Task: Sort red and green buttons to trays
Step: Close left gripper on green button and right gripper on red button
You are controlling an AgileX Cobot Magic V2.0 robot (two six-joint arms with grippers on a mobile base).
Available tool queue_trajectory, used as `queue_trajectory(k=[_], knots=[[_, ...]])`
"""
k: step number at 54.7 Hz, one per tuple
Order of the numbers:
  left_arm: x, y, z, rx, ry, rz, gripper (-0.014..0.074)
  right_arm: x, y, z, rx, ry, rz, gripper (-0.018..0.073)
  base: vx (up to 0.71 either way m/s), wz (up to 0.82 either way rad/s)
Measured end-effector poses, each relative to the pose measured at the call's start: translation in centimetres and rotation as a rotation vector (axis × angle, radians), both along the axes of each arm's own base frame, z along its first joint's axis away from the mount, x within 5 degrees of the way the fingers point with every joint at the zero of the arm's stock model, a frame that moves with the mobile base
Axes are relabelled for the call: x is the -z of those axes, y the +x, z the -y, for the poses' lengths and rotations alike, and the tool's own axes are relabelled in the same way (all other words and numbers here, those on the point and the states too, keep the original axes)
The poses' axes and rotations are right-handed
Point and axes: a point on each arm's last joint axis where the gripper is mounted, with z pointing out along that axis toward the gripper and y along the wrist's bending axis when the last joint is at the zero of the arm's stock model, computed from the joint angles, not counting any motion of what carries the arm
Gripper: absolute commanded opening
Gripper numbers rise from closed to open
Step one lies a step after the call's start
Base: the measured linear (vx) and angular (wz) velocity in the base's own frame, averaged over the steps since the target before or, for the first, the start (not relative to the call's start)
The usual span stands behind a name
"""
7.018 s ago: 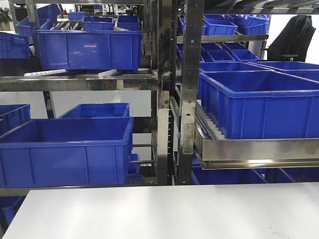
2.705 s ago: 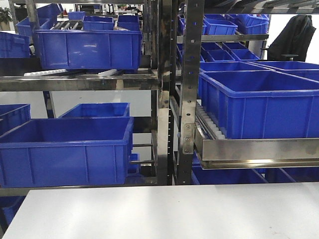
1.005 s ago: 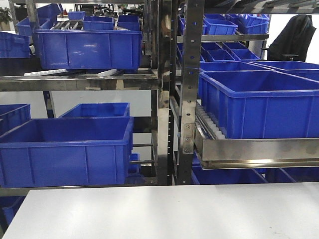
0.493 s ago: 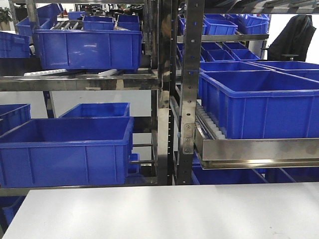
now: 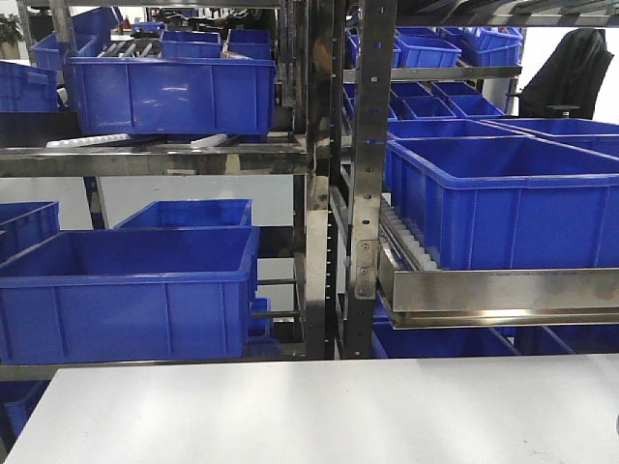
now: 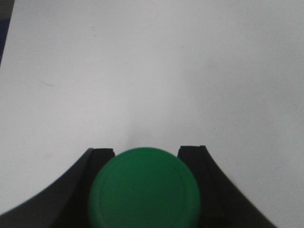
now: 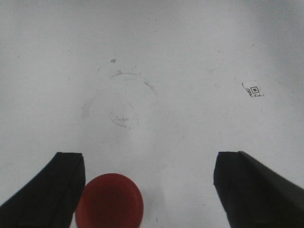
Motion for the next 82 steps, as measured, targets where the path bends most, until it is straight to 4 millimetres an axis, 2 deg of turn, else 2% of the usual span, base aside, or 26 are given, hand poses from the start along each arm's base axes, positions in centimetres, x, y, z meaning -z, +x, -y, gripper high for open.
queue_trajectory(k=[10,33,43,63,82], knots=[[0.0,0.0,0.0,0.0,0.0,0.0,-0.0006,0.8,0.5,-0.9,-0.048,-0.001,-0.019,0.0594,0.0,0.0],[0.0,0.0,0.0,0.0,0.0,-0.003,-0.0007,1.9,1.1,-0.8,-0.024,0.029,-0.008,0.0594,0.0,0.0],[0.0,0.0,0.0,0.0,0.0,-0.004,-0.0007,3.1,1.3,-0.9,-0.046,0.017,-0.039,0.0594,0.0,0.0],[0.0,0.0,0.0,0.0,0.0,-0.004,-0.0007,4.3,4.5,-0.3,-0.025,0.027,-0.068,0.0594,0.0,0.0],[0.0,0.0,0.0,0.0,0.0,-0.004,-0.0006,5.2,3.7,-0.2,-0.01,0.031,-0.215,0.0594,0.0,0.0]])
